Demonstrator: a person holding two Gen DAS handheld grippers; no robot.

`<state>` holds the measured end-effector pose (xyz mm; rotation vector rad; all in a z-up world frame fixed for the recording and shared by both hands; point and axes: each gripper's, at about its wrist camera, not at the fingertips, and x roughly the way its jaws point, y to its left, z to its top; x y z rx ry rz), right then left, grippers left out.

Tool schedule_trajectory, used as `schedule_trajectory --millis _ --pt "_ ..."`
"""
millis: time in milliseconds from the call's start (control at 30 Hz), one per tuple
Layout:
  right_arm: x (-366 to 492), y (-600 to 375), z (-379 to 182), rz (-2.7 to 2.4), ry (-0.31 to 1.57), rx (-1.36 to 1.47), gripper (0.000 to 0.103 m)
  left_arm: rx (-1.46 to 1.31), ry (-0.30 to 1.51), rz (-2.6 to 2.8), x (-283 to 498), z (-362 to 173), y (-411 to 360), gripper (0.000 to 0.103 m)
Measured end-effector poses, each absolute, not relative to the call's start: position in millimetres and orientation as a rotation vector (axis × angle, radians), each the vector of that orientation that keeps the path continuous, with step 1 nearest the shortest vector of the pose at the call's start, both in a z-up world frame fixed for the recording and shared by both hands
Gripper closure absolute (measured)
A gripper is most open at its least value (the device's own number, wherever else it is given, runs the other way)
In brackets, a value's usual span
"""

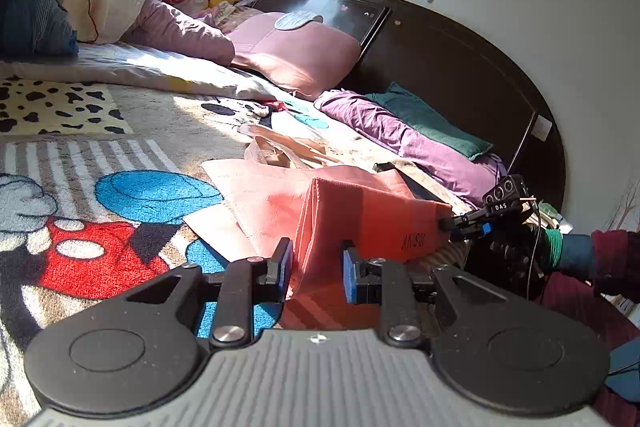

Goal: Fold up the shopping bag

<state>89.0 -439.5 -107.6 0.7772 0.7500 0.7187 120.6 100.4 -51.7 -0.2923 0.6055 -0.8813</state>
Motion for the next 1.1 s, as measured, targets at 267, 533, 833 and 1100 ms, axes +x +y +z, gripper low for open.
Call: schedule_trajectory --millis 267,533,833,1100 --pt "77 -433 -106 0.578 0.746 0.893 0.087 -0.44 0.776 -0.654 130 -82 90 0.079" --pt "64 -421 -100 0.431 0.736 0.876 0.091 -0.417 0.834 -0.498 119 -76 75 0.08" --pt "80 -410 -74 0.357 0.765 0.517 0.091 -0.04 0.768 -0.351 87 -61 30 0.076" --pt "87 -402 -68 0.355 0.795 0.319 0.09 0.648 0.467 -0.164 46 -59 -57 0.057"
